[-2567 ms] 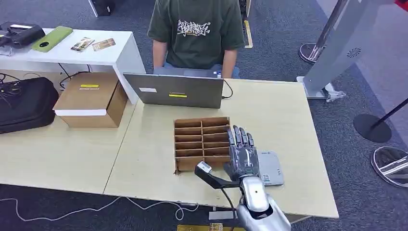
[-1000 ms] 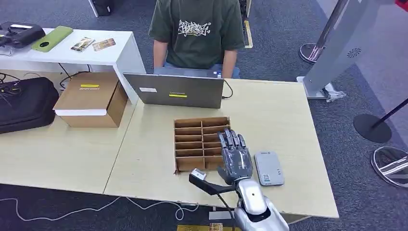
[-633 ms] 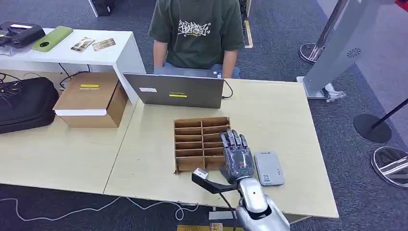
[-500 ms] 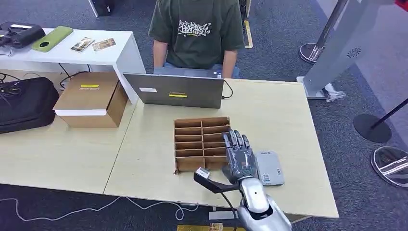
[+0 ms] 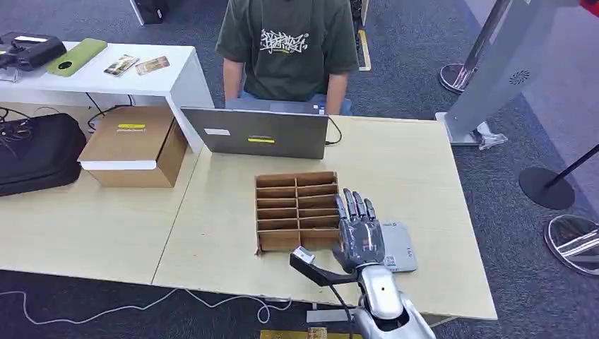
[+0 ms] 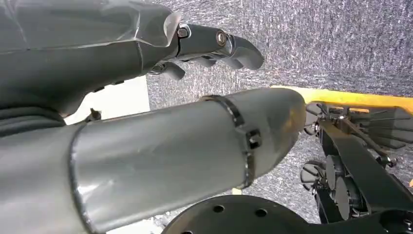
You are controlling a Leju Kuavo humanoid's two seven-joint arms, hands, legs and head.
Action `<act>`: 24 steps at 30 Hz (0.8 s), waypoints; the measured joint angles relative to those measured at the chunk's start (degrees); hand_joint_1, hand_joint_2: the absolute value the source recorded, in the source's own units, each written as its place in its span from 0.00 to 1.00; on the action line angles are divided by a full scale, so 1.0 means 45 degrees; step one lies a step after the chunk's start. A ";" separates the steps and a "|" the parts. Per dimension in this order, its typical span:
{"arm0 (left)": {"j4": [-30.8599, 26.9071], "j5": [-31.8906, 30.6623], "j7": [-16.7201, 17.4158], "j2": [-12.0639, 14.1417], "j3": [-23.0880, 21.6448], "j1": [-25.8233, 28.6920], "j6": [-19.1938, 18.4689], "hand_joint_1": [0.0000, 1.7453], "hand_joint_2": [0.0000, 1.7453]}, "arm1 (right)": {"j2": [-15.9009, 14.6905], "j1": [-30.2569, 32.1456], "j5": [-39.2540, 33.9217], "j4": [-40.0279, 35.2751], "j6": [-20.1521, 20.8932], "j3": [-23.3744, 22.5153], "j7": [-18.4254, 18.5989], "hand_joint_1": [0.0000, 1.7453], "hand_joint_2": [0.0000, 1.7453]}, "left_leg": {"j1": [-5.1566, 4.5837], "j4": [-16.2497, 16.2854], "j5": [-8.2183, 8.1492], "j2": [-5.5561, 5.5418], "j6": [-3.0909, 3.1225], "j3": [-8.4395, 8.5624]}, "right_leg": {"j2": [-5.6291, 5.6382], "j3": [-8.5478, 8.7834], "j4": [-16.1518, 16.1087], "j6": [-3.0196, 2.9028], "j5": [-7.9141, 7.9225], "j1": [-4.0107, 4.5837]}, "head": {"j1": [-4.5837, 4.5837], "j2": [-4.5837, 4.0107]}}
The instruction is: Pass the card to the sensor for recognition and then transmit it.
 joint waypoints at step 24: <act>0.0000 0.0000 -0.0015 -0.0005 0.0000 0.0043 -0.0058 0.00 0.00 | 0.0083 -0.0038 0.0000 0.0175 -0.0331 -0.0034 -0.0933 0.00 1.00 | 0.0000 0.0000 0.0000 0.0000 0.0000 -0.0001 | 0.0000 0.0001 0.0000 0.0000 0.0000 0.0000 | -0.0005 0.0000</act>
